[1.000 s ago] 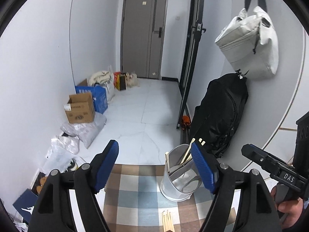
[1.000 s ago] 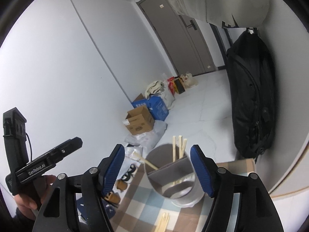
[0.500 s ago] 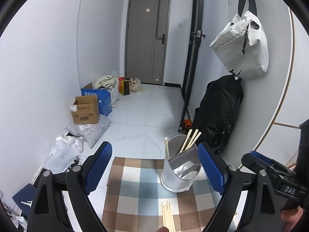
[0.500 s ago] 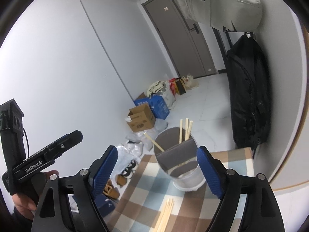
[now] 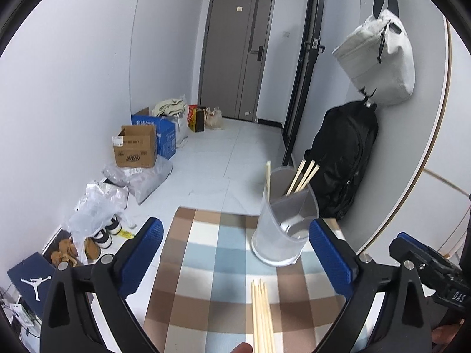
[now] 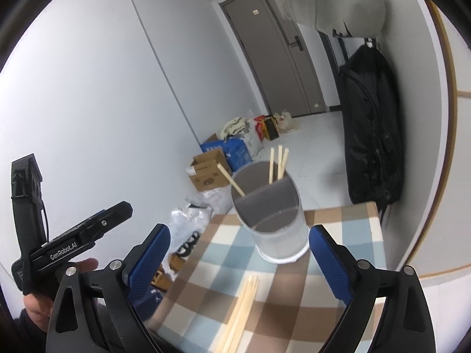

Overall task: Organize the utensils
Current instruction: 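Open both grippers and pull back from the white utensil holder, then lower the right gripper to the chopstick bundle and grasp one chopstick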

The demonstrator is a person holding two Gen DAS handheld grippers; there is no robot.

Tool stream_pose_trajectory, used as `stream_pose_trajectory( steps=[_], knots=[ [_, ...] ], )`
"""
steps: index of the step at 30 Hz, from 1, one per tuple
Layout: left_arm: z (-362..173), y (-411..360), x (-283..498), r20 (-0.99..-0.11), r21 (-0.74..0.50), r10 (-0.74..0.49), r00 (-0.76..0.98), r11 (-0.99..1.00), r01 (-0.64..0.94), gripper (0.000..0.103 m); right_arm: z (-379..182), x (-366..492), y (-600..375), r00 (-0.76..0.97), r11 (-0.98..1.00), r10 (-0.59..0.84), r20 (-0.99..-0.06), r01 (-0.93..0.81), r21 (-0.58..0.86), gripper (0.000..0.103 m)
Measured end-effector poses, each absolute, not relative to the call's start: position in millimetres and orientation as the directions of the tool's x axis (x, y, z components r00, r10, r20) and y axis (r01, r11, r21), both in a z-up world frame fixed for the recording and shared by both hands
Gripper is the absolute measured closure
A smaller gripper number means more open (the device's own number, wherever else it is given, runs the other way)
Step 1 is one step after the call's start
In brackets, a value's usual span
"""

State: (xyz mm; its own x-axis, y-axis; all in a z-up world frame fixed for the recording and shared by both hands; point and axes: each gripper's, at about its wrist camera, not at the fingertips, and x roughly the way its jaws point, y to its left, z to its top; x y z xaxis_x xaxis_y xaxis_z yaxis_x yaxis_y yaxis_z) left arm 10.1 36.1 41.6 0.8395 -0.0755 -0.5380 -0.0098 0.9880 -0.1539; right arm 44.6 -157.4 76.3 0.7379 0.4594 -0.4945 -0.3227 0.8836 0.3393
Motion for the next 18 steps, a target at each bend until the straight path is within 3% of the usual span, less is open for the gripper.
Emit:
stream_pose_trajectory(
  steps=[10, 15, 18],
  knots=[
    [-6.5, 43.8, 10.6, -0.599, -0.164, -0.063, 0.798, 0.985, -0.045, 0.006, 34.4, 40.8, -151.3, 0.686, 0.890, 0.452, -0.570, -0.308, 0.336, 0.007],
    [-27.6, 47.5, 17.0, -0.628, -0.149, -0.057, 0.776, 0.988, -0.048, 0.006, 6.3, 53.8, -147.7, 0.609, 0.897, 0.440, -0.660, -0.275, 0.345, 0.008],
    [-33.6, 54.9, 23.9, -0.653, -0.170, -0.061, 0.755, 0.983, -0.067, 0.006, -10.5, 63.4, -146.2, 0.563, 0.901, 0.433, -0.704, -0.252, 0.353, 0.018]
  ],
)
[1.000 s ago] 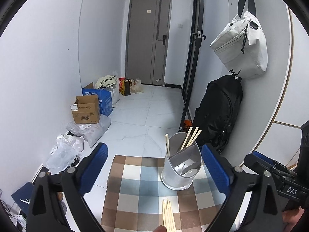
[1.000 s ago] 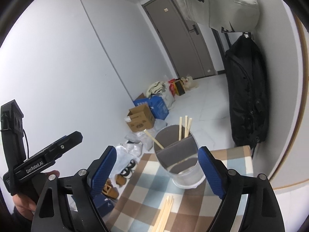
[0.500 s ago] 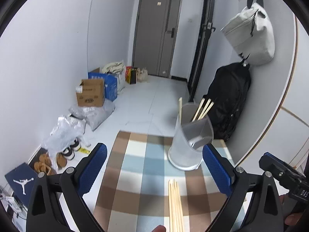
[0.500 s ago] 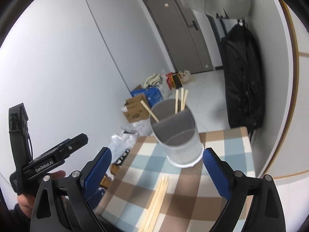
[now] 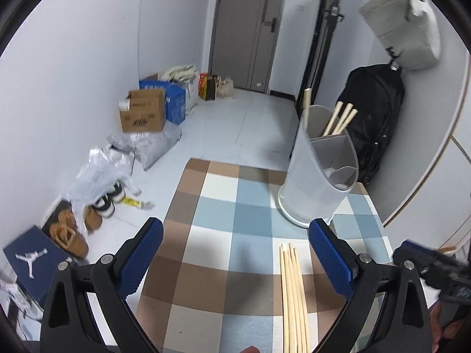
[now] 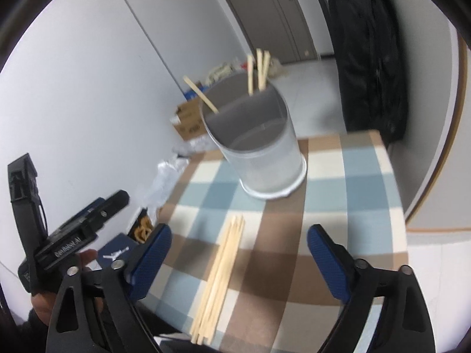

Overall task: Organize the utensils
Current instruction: 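Lower the right gripper to the chopstick bundle and grasp one chopstick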

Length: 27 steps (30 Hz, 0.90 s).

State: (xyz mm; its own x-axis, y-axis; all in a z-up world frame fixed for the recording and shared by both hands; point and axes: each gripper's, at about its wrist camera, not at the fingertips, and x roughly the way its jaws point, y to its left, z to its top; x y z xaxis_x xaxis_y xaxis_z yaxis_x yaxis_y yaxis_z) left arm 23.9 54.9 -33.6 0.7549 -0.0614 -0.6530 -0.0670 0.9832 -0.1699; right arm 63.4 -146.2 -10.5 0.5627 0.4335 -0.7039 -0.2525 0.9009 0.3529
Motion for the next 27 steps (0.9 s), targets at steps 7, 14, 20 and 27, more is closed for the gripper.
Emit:
stream_pose_trajectory(
  steps=[7, 14, 20, 27],
  knots=[
    [-40.9, 76.8, 37.4, -0.694, -0.216, -0.056, 0.718, 0.967, -0.133, 0.006, -49.6, 84.6, -129.9, 0.445, 0.916, 0.398, -0.802, -0.230, 0.328, 0.038],
    [-44.7, 79.4, 37.4, -0.705, -0.162, -0.031, 0.708, 0.979, -0.119, 0.006, -85.7, 100.8, -96.7, 0.335, 0.929, 0.332, -0.882, -0.278, 0.244, 0.060],
    [-52.2, 94.9, 40.9, -0.730, -0.178, -0.037, 0.682, 0.974, -0.138, 0.006, -106.0, 105.7, -75.1, 0.302, 0.936, 0.245, -0.921, -0.320, 0.144, 0.065],
    [-55.7, 112.4, 41.8, -0.745, -0.228, -0.053, 0.665, 0.957, -0.179, 0.006, -106.4, 110.4, -59.2, 0.350, 0.938, 0.151, -0.924, -0.345, 0.023, 0.068]
  ],
)
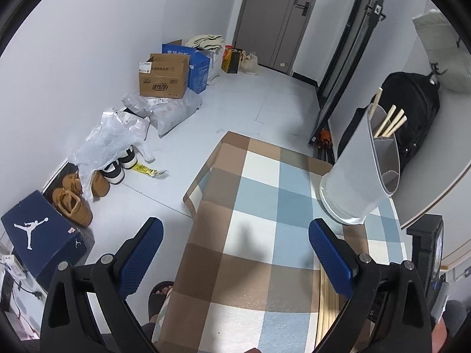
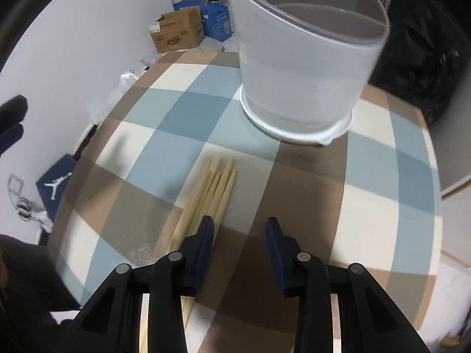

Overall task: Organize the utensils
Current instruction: 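Lower the right gripper to the chopstick bundle and grasp one chopstick, then lift the chopstick with the right gripper while the left gripper grasps another chopstick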

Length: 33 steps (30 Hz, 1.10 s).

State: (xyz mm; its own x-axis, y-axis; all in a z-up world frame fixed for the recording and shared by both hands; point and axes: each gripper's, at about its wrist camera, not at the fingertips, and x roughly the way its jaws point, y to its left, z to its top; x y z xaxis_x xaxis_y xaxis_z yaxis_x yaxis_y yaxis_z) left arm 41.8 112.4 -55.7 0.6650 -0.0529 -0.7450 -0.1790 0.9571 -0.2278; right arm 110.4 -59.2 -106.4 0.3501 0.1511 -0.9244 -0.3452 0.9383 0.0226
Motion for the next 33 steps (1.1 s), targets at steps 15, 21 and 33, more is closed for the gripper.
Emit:
stream_pose_trajectory(
  steps=[15, 21, 33],
  knots=[
    [-53.0, 118.7, 39.7, -0.739, -0.255, -0.071, 0.670, 0.950, -0.181, 0.006, -102.5, 121.4, -38.8, 0.332, 0.929, 0.029, -0.943, -0.357, -0.097, 0.075],
    [-51.3, 119.9, 38.5, -0.735, -0.257, -0.067, 0.675, 0.949, -0.185, 0.006, -107.0, 120.1, -28.0, 0.331, 0.918, 0.018, -0.944, -0.380, -0.116, 0.078],
    [-59.7, 120.9, 43.7, -0.759, -0.244, -0.053, 0.649, 0.947, -0.207, 0.006, -104.0, 135.4, -72.7, 0.333, 0.975, 0.167, -0.928, -0.197, 0.104, 0.099]
  ],
)
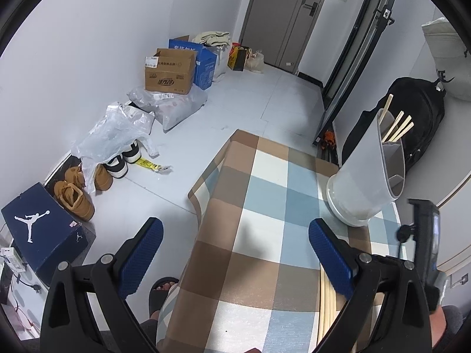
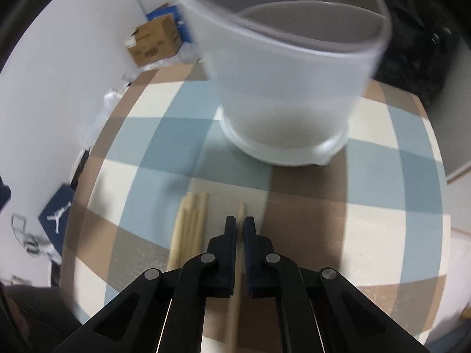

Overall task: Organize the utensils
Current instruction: 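Lift the chopstick with the right gripper while the left gripper grasps another chopstick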

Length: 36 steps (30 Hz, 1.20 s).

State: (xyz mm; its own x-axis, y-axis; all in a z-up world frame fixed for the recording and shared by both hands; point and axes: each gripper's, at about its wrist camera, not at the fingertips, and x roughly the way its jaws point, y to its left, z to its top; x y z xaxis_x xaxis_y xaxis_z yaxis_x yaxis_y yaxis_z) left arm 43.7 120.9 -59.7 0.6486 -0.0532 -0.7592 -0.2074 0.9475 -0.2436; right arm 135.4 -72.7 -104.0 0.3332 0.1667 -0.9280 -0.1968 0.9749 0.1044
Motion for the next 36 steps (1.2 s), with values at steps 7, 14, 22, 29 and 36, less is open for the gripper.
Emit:
stream_pose_trajectory(
  steps=[7, 14, 22, 29, 36],
  knots=[
    [-61.8, 113.7, 45.3, -0.768, -0.229, -0.056, 0.638, 0.954, -0.192, 0.006, -96.9, 123.9, -108.5, 0.314, 0.980, 0.198, -0.929, -0.072, 0.185, 0.099],
    [-61.0, 102.4, 45.9, -0.771, -0.194, -0.043, 0.635, 0.966, -0.170, 0.006, -99.4, 127.8, -105.8, 0.273, 0.986, 0.142, -0.951, -0.126, 0.111, 0.098],
    [-69.0, 97.2, 51.3, -0.800, -0.170, -0.038, 0.598, 0.971, -0.167, 0.006, -99.5, 138.3, -98.3, 0.277, 0.976, 0.118, -0.954, -0.210, 0.060, 0.098],
    [-88.3, 60.9, 55.1, -0.862, -0.095, -0.057, 0.504, 0.994, -0.049, 0.006, -81.8, 129.0, -130.4, 0.345, 0.968, 0.235, -0.909, -0.168, 0.187, 0.103],
    [-109.8, 28.0, 52.7, -0.911, -0.074, -0.082, 0.404, 0.997, 0.036, 0.006, -67.9, 124.4, -145.6, 0.363, 0.943, 0.320, -0.875, -0.215, 0.256, 0.103]
  ],
)
